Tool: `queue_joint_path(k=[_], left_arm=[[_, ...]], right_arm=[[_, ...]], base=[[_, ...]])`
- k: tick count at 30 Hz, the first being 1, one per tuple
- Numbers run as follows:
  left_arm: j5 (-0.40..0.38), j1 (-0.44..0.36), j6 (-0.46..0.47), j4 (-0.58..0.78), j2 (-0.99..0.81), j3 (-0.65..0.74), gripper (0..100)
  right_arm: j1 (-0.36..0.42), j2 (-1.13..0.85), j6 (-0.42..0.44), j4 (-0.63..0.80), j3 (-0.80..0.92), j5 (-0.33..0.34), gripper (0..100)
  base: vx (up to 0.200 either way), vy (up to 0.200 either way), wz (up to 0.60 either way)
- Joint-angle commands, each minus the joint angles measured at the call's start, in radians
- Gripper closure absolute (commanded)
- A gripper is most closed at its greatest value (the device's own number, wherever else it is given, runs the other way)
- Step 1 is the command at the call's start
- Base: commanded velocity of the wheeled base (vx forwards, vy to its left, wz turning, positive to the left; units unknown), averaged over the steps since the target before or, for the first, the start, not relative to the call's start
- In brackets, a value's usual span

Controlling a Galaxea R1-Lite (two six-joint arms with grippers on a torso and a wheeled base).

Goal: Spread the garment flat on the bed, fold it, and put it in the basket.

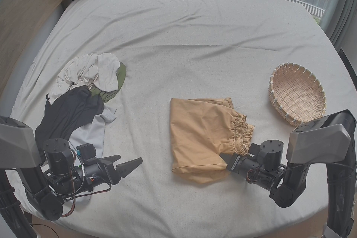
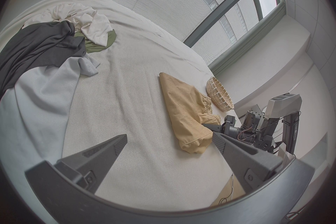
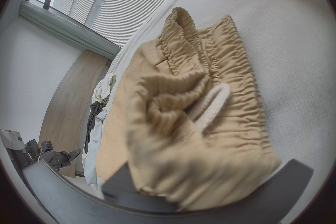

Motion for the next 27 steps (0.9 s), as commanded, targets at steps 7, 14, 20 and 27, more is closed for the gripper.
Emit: queue_joint_path(k=[7,14,20,27], left_arm=[[0.002,0.0,0.001,-0.001,0.0,-0.002,0],[0.005,-0.005,-0.001,0.0,-0.032,0.002,0],[0.005,-0.006,-0.001,0.0,-0.035,0.002,0],[0.006,-0.006,-0.001,0.0,-0.037,0.01,0]], right_arm=[[0.075,-0.281,-0.007,-0.001,0.023,0.043,100],[0.139,-0.398,-0.056,0.0,0.034,0.049,100],[0.147,-0.47,-0.079,0.008,0.011,0.094,100],[0.147,-0.483,-0.092,0.008,0.003,0.094,100]], base=[[0.0,0.0,0.0],[0.0,0.0,0.0],[0.0,0.0,0.0],[0.0,0.0,0.0]])
